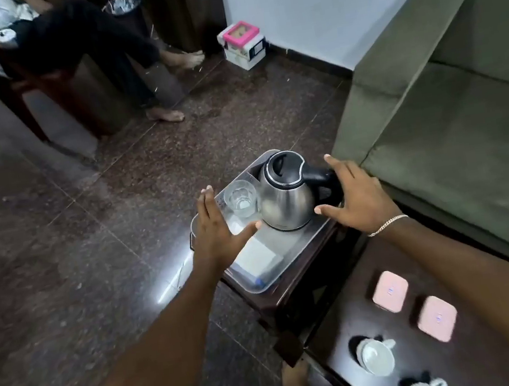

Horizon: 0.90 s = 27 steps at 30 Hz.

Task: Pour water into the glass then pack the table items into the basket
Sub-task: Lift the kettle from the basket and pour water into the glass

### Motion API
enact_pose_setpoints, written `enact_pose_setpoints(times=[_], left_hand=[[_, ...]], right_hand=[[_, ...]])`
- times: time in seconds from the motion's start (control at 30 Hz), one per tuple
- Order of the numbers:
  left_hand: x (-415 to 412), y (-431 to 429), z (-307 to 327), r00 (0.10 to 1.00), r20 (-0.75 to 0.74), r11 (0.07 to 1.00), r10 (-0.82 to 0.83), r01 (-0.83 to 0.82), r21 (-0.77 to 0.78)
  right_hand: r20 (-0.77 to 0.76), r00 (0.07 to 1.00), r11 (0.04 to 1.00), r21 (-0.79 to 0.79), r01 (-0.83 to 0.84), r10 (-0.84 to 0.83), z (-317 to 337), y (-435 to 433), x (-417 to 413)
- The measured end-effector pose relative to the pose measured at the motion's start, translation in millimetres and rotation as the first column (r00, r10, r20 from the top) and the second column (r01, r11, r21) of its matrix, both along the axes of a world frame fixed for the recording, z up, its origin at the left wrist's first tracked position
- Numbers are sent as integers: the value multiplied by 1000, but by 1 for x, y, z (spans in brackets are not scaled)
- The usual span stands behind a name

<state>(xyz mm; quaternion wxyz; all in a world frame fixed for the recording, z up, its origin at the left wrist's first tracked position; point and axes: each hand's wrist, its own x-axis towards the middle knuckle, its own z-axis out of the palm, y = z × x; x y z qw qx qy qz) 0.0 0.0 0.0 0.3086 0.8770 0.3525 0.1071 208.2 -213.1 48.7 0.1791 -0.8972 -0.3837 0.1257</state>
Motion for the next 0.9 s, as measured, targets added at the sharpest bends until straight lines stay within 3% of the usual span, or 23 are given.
enact_pose_setpoints(times=[0.17, 0.3, 0.4, 0.53, 0.67, 0.9], left_hand=[[28, 13, -52, 989, 7, 964, 151, -145, -222], [44, 26, -83, 977, 85, 932, 197, -160, -327], [53, 31, -96, 966, 130, 926, 222, -167, -339], [62, 33, -103, 950, 179, 921, 256, -184, -344], [64, 34, -106, 945, 183, 920, 272, -200, -337], [54, 34, -89, 947, 226, 947, 230, -164, -276]], right_hand=[[-61, 998, 986, 167, 11, 0, -38, 11, 22], [-131, 988, 976, 190, 106, -82, -59, 19, 41], [-304, 951, 978, 172, 115, -58, -64, 29, 55], [-556, 831, 982, 177, 73, 38, -64, 35, 69], [-508, 860, 980, 145, 137, -45, -68, 41, 67], [-495, 864, 942, 234, 242, -99, -59, 34, 52]])
